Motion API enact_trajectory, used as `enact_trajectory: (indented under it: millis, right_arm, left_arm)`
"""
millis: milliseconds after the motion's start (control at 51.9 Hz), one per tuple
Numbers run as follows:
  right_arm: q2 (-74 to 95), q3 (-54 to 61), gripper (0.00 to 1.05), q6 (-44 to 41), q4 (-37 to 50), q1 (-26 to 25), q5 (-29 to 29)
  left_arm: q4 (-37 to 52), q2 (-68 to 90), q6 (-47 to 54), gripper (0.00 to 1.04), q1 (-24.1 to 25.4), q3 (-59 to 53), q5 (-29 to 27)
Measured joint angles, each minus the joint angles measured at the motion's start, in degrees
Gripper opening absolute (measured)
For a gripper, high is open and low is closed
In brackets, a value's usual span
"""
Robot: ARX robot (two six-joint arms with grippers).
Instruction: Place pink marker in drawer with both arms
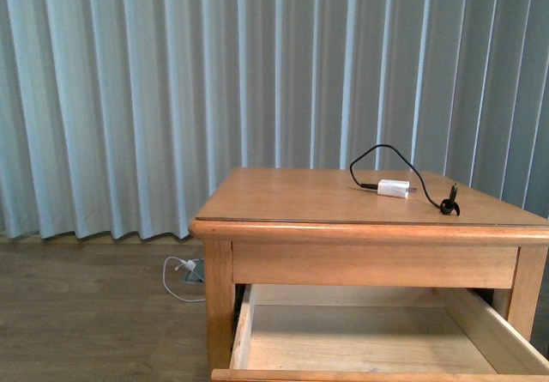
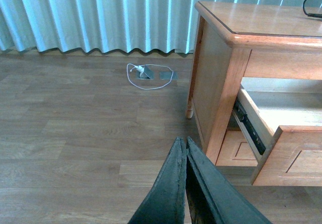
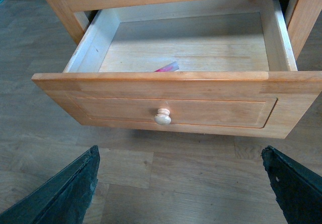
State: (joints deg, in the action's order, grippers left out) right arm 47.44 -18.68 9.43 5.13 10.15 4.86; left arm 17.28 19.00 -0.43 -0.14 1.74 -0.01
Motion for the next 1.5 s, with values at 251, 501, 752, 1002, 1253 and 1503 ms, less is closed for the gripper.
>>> enact_trajectory:
  millis: [251,501,752,1002,1253,1503]
  right_arm:
    - [0.0,0.04,0.96,0.0,0.0,0.0,0.0]
    - [0.0,0.04,0.96,0.0,0.0,0.0,0.0]
    - [-0.04,0.07,0.96,0.0,0.0,0.0,0.02]
    - [-0.09,0.11,0.96,0.0,0.09,0.02,-0.02]
    - [6.21,1.05,0.96,-10.64,5.73,-0.07,-8.83]
    - [28.17,-7.93,0.96,-11.45,9.99,-2.08,-3.13]
  left_arm:
    - [-2.32,-4.31,0.11,0.04,0.0,-0.44,0.02]
    - [-7.41,-9.33,0.13,0.04,0.0,-0.44,0.02]
    - [-17.16,-18.67,0.17,0.04,0.0,-0.44,0.02]
    - [-17.2,-18.73,0.15,0.27,0.0,-0.42,0.02]
    - [-17.2,-18.75,0.15,0.72,0.0,-0.42,0.02]
    - [-17.2,-18.75,0.17,0.98,0.0,-0.42,0.02]
